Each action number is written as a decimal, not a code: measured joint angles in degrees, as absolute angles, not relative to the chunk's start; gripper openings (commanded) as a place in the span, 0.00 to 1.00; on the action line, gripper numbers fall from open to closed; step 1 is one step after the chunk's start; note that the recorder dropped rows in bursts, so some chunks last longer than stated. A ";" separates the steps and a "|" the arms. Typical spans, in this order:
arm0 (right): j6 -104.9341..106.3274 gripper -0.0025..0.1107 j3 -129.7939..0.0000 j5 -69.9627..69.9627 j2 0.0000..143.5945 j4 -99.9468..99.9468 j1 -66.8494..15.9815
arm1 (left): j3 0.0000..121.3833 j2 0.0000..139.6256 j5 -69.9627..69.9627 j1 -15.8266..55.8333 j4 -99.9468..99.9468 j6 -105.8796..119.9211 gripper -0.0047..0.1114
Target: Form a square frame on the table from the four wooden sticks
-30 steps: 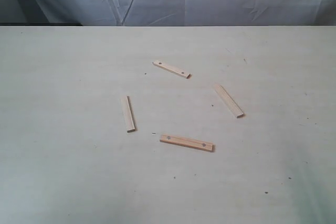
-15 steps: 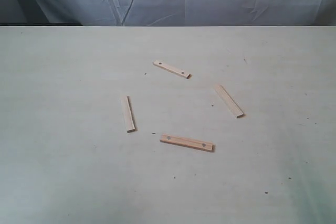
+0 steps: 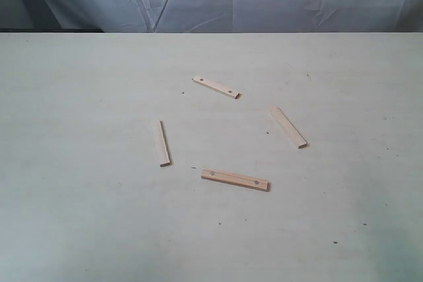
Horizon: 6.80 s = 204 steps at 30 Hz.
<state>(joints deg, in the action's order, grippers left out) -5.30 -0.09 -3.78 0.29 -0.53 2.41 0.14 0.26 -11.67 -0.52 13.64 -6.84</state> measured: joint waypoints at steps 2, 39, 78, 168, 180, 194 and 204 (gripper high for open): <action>-5.30 0.01 -0.09 -3.25 0.29 -0.83 2.41 | 0.14 0.26 -11.67 -0.52 13.64 -6.84 0.04; 10.24 0.01 -47.67 37.81 75.59 -20.94 -1.46 | 0.14 0.26 -11.86 -0.52 13.64 -6.84 0.04; 4.23 0.01 -125.79 65.14 147.66 -21.60 -21.46 | 0.14 0.26 -11.86 -0.52 13.64 -6.84 0.04; -11.50 0.01 -100.33 50.59 127.54 -12.77 -20.29 | 0.14 0.26 -12.00 -0.52 13.64 -6.84 0.04; -22.58 0.01 -120.17 58.45 140.59 -7.91 -24.45 | 0.14 0.26 -12.00 -0.52 13.64 -6.84 0.04; -24.19 0.01 -125.40 62.31 145.75 -2.61 -25.19 | 0.14 0.26 -12.00 -0.52 13.64 -6.84 0.04; -19.74 0.16 -125.52 65.76 145.75 0.71 -25.37 | 0.14 0.26 -12.00 -0.52 13.64 -6.84 0.04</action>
<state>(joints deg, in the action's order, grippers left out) -19.74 -125.52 65.76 145.75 0.71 -25.37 0.14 0.26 -12.00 -0.52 13.64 -6.84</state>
